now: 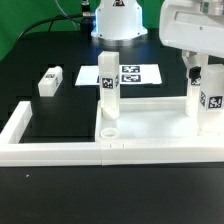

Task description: Assemble desk

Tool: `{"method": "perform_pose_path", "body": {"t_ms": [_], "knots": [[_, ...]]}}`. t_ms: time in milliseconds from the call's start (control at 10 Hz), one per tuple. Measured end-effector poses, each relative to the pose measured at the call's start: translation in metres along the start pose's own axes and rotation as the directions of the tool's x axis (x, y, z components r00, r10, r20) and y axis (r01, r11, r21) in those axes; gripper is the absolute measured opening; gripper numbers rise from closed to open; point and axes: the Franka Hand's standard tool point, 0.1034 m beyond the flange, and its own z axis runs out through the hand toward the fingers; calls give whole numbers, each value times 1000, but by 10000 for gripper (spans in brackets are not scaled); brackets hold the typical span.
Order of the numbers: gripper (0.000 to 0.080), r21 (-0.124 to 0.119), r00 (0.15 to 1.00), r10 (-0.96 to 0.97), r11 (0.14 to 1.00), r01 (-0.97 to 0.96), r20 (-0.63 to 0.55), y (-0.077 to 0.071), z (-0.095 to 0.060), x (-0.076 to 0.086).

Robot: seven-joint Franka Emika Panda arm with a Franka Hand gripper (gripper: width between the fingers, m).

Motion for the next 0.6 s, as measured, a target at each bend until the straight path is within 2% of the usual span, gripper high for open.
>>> {"method": "perform_pose_path", "body": {"t_ms": [200, 300, 400, 600], "knots": [[649, 0, 992, -123, 992, 123, -3, 0, 0, 1], [649, -1, 924, -382, 924, 383, -26, -1, 0, 6], [649, -8, 827, -563, 827, 563, -10, -1, 1, 3], [649, -8, 825, -565, 825, 565, -11, 0, 1, 4]]}}
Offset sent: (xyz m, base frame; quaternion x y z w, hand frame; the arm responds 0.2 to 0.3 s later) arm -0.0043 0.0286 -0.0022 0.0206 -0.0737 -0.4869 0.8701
